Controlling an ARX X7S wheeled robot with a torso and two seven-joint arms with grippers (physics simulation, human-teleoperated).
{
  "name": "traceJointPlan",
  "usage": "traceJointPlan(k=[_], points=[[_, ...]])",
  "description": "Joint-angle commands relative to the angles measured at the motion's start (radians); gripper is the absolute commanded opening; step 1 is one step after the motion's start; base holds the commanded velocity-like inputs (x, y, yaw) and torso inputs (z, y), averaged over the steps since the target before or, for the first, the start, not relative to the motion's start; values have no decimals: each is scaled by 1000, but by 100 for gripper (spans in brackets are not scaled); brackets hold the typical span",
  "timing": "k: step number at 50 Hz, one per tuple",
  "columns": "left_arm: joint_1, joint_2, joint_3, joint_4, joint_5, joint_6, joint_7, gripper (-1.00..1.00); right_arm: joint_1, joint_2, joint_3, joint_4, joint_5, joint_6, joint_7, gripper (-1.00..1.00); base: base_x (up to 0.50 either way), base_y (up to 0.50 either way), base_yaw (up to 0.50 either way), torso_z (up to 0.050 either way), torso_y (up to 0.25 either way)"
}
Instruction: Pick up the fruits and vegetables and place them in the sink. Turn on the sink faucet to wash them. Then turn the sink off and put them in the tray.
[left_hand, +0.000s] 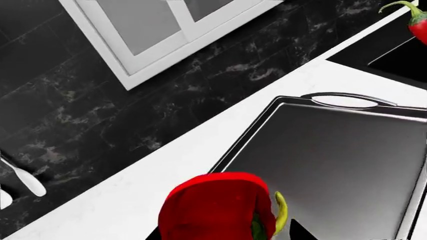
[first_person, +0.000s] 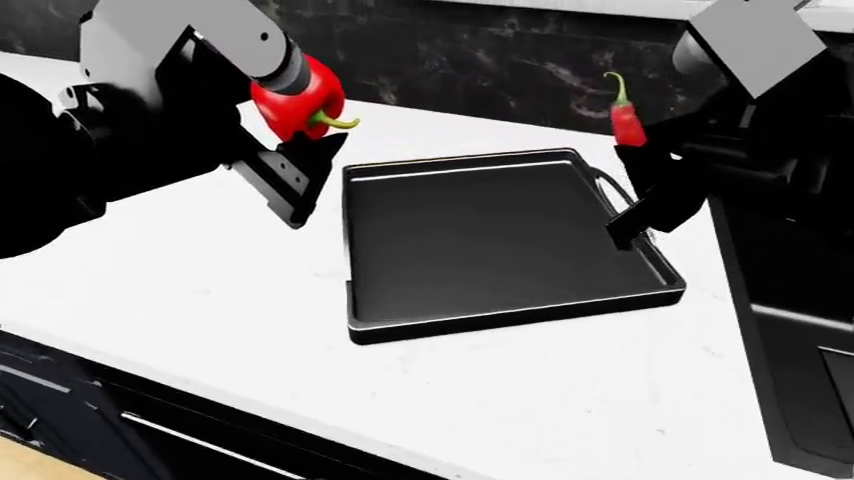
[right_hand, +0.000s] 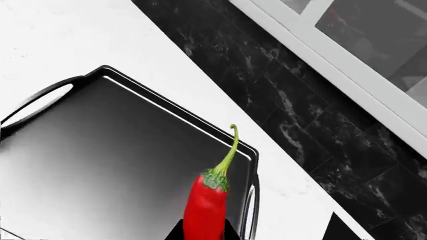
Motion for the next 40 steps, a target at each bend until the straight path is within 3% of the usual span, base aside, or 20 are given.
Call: traceJointPlan(k=[1,10,17,40], points=[[-4,4,-3,-2,-3,4,-11,-100,2,5,-2,10,-4,-3,3,-100,357,114,-430,0,0],[-2,13,6,-7,7,11,-4,-100,2,-7,-22,10,-11,0,-19,-100,183,53,-482,0,2],[-1,39,25,-23,28,18,8,-100,12,-14,-41,3,-26,6,-40,-100,14,3,-12,0,0],[-20,270,298,-312,245,12,232,-100,17,-2,-33,10,-13,-13,-18,-100,0,0,0,0,0]])
